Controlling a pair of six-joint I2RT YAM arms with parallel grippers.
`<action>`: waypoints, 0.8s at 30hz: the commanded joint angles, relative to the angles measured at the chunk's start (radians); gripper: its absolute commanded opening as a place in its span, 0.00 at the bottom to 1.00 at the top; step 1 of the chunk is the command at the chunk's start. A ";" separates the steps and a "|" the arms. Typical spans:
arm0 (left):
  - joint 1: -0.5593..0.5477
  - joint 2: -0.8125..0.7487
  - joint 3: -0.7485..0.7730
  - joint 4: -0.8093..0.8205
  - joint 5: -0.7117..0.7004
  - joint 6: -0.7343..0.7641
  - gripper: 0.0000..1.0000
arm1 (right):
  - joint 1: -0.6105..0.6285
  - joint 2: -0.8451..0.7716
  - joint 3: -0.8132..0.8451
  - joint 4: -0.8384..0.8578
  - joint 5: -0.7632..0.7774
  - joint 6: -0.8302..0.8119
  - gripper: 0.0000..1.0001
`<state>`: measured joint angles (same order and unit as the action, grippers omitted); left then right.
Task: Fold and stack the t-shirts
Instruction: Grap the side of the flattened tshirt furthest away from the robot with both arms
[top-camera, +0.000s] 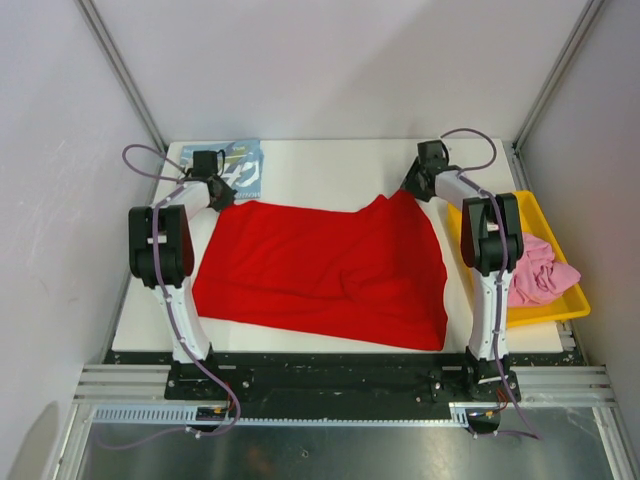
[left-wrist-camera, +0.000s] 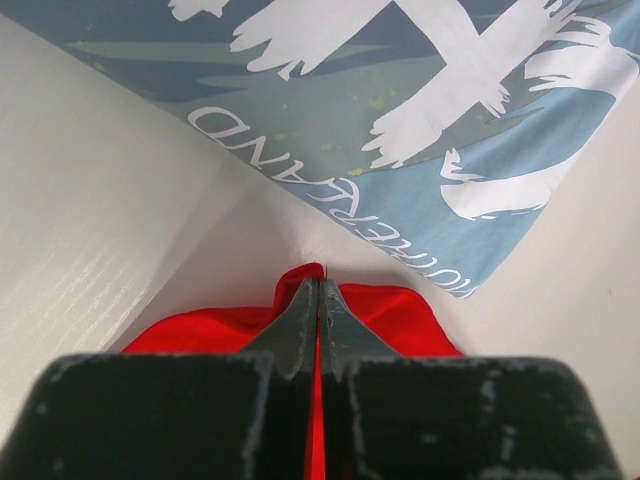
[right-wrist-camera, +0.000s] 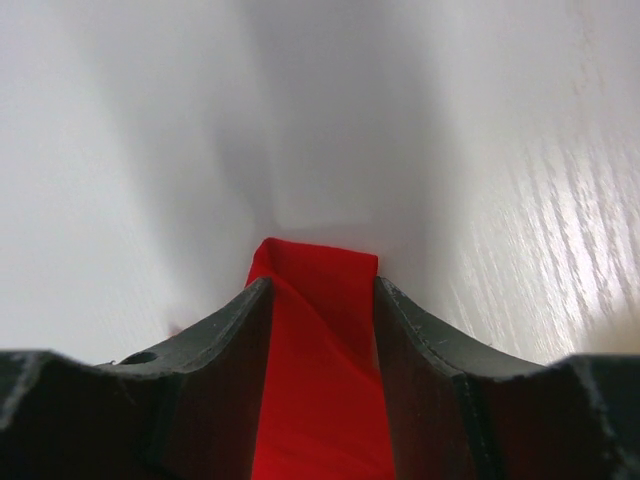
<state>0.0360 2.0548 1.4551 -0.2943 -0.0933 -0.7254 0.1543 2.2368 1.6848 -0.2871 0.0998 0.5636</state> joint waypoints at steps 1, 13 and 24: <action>0.004 -0.041 0.020 0.016 0.010 0.005 0.00 | 0.009 0.053 0.079 -0.037 -0.022 -0.019 0.49; 0.005 -0.046 0.024 0.015 0.022 0.011 0.00 | 0.023 0.089 0.168 -0.093 -0.012 -0.040 0.06; 0.004 -0.072 0.027 0.017 0.031 0.030 0.00 | 0.021 0.018 0.234 -0.126 -0.004 -0.066 0.00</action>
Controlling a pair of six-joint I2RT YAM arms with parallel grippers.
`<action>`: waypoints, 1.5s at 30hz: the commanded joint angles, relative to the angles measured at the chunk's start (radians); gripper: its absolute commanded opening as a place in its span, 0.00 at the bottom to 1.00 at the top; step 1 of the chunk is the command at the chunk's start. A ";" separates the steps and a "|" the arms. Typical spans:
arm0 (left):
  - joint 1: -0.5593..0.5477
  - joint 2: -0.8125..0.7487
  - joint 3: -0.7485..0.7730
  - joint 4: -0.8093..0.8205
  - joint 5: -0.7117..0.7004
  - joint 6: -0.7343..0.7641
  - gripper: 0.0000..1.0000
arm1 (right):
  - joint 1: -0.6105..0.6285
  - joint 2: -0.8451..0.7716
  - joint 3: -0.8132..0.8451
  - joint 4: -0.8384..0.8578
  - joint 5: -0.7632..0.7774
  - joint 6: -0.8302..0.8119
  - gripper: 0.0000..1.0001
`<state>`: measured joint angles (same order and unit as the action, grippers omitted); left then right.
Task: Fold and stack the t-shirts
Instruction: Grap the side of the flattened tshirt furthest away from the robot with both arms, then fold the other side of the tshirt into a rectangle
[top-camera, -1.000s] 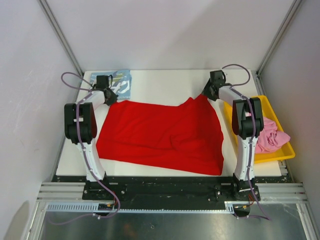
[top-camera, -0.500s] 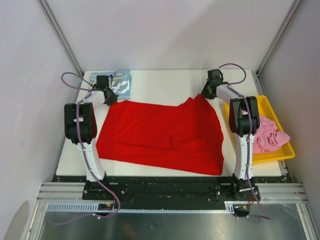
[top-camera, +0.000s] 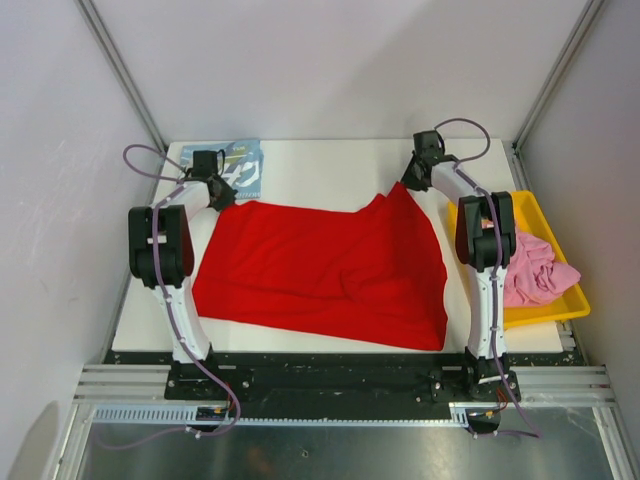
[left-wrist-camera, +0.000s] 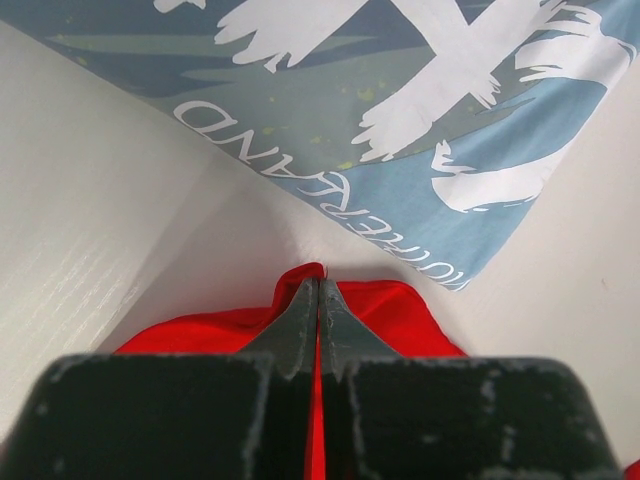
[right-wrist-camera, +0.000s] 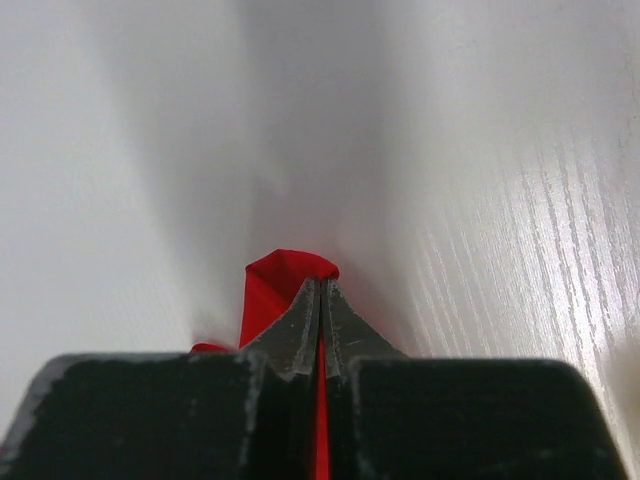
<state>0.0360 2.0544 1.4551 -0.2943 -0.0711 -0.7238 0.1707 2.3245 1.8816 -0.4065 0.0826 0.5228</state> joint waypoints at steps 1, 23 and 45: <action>0.005 -0.076 0.029 0.016 0.010 0.031 0.00 | 0.004 -0.082 0.037 -0.004 0.012 -0.028 0.00; 0.019 -0.203 -0.059 0.015 0.008 0.089 0.00 | 0.027 -0.585 -0.463 0.117 -0.069 -0.008 0.00; 0.086 -0.320 -0.249 -0.010 0.015 0.108 0.00 | 0.134 -1.131 -1.003 -0.013 -0.110 -0.018 0.00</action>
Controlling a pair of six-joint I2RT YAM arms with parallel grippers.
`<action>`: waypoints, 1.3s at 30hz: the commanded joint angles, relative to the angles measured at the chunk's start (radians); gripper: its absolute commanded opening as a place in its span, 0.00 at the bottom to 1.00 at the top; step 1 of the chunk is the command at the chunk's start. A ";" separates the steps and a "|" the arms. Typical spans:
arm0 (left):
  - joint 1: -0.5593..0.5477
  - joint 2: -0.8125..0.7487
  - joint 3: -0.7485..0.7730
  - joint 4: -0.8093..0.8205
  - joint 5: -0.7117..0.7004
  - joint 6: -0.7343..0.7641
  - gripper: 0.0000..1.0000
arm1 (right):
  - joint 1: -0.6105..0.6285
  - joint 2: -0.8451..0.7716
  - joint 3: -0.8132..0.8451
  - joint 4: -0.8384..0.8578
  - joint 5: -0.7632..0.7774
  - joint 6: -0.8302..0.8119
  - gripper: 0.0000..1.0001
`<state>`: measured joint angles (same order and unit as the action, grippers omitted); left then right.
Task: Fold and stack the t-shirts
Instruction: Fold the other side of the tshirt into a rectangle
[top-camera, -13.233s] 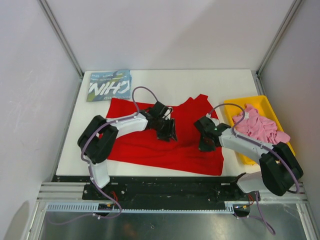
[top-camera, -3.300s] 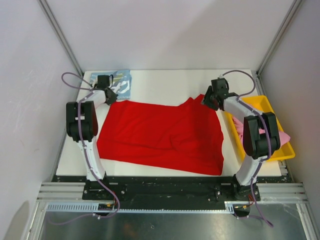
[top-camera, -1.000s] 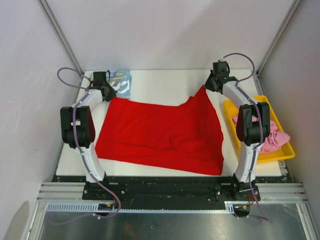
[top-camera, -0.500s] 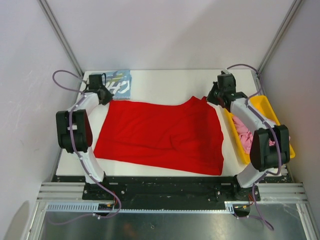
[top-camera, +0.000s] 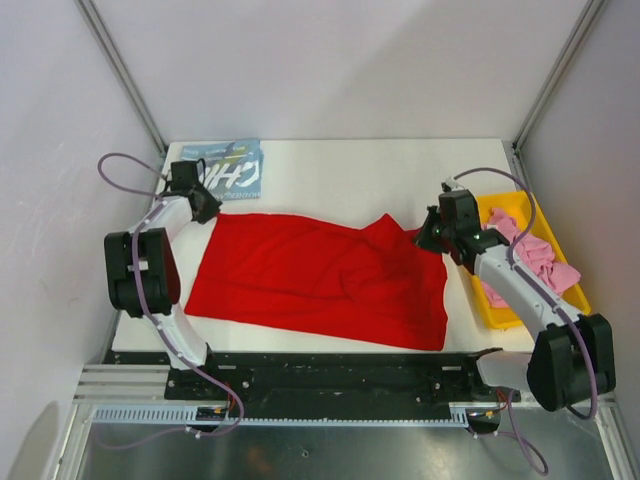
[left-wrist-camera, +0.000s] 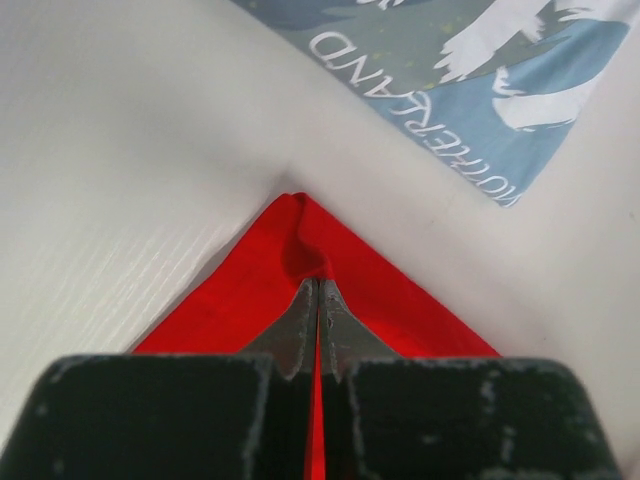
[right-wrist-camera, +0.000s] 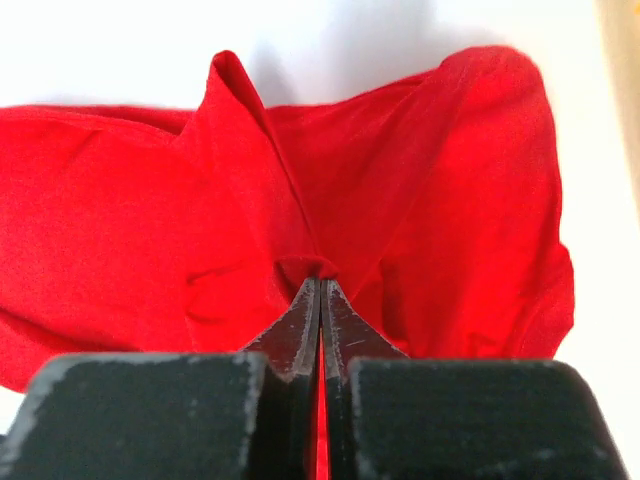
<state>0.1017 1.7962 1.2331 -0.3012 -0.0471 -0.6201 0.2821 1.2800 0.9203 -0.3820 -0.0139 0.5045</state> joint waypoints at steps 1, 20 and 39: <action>0.022 -0.065 -0.032 -0.010 -0.014 0.002 0.00 | 0.028 -0.106 -0.055 -0.048 -0.013 0.000 0.00; 0.064 -0.135 -0.089 -0.074 -0.043 0.006 0.00 | 0.060 -0.323 -0.129 -0.232 -0.042 -0.002 0.00; 0.080 -0.214 -0.211 -0.093 -0.028 -0.003 0.00 | 0.123 -0.385 -0.200 -0.287 -0.051 0.090 0.00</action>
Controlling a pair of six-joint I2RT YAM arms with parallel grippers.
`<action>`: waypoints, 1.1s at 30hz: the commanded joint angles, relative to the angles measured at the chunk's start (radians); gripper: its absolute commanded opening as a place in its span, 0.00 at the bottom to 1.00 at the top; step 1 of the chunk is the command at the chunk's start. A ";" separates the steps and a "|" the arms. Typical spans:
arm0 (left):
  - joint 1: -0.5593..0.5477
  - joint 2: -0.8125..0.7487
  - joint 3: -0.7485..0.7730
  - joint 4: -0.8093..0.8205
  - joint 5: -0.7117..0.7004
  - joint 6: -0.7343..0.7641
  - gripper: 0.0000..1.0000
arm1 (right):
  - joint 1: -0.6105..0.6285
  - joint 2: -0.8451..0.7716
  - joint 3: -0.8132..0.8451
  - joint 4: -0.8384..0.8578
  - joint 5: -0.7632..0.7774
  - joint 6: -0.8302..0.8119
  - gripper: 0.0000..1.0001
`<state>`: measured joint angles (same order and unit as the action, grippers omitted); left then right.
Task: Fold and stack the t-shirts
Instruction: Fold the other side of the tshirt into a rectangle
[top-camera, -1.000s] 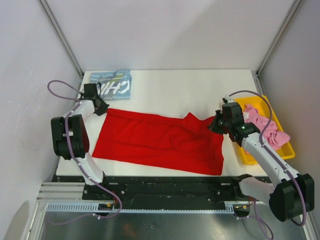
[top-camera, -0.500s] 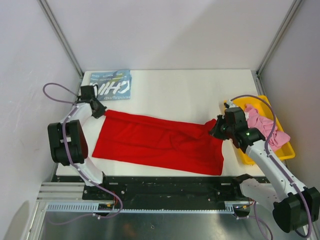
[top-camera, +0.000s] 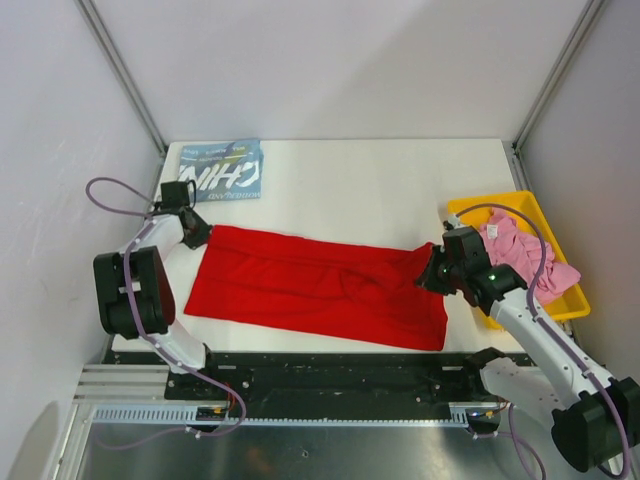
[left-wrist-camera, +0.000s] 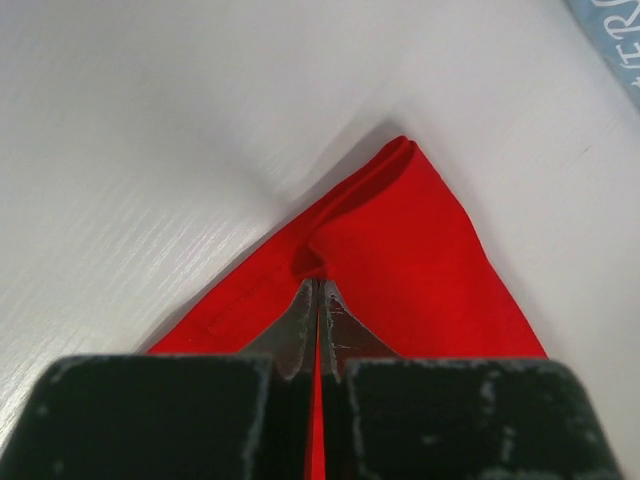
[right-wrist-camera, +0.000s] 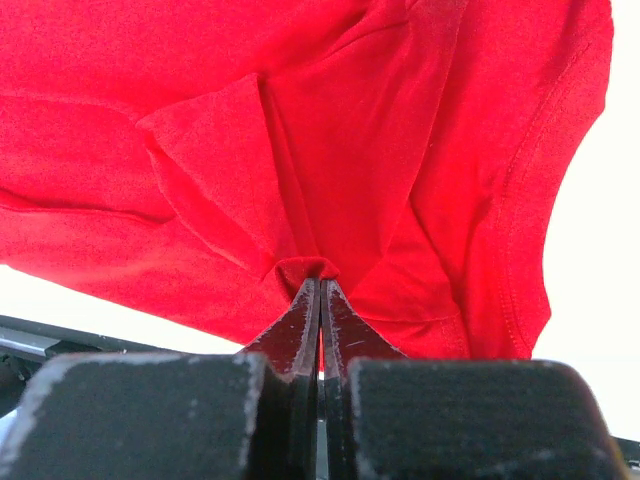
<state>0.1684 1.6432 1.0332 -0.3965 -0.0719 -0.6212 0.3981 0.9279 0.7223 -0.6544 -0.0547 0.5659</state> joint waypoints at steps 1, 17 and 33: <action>0.014 -0.068 -0.014 0.002 -0.002 -0.001 0.00 | 0.006 -0.041 -0.001 -0.017 -0.013 0.033 0.00; 0.019 -0.120 -0.065 -0.014 0.005 0.000 0.00 | 0.011 -0.080 0.001 -0.091 -0.015 0.075 0.00; 0.024 -0.159 -0.077 -0.023 0.007 0.006 0.00 | 0.028 -0.078 -0.032 -0.069 -0.039 0.105 0.00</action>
<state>0.1802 1.5509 0.9546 -0.4198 -0.0669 -0.6212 0.4217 0.8642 0.6891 -0.7280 -0.0807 0.6582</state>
